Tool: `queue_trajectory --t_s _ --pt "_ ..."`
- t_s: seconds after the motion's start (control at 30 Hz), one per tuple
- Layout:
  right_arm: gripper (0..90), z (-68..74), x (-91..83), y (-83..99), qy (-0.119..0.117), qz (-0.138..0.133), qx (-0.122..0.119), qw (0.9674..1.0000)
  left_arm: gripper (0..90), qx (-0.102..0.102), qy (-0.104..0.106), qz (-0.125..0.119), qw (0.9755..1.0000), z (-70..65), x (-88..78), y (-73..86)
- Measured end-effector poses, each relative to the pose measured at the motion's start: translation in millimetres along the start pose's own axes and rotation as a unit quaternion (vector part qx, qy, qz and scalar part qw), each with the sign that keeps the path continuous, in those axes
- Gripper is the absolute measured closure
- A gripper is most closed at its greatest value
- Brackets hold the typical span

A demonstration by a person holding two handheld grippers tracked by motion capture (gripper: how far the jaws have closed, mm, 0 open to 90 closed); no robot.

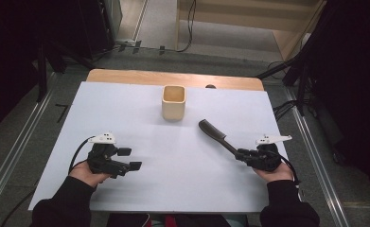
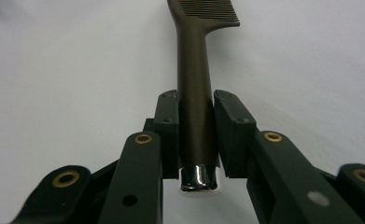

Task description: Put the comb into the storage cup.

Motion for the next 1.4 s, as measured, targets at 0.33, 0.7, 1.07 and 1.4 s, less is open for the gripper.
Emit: queue_trajectory --t_s 0.33,0.7,1.07,1.4 --pt "70.5 13.5 -6.3 -16.2 0.007 -0.019 0.008 0.9998 24.2 -0.025 0.007 0.002 0.9997 -0.2 -3.8 -7.6" --pt "70.5 26.9 -11.4 -30.0 0.022 -0.041 0.051 0.9976 23.8 -0.039 0.019 -0.005 0.9991 -2.5 -0.7 -20.7" --pt "70.5 42.6 -14.2 -40.8 0.048 -0.058 0.065 0.9950 24.2 -0.047 0.030 0.007 0.9984 -6.9 8.1 -36.0" --pt "70.5 58.0 -8.8 -52.2 0.068 -0.080 0.061 0.9926 25.1 -0.043 0.036 0.004 0.9984 -10.3 9.9 -49.3"
Point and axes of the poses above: each handheld gripper's, and its own axes: x roughly forward along the jaws, y roughly out of its underside, z roughly to its left, the point moved 6 cm from there along x, roughly forward along the jaws, and after that the axes turned 2 degrees about x, right-handed, at the moved point
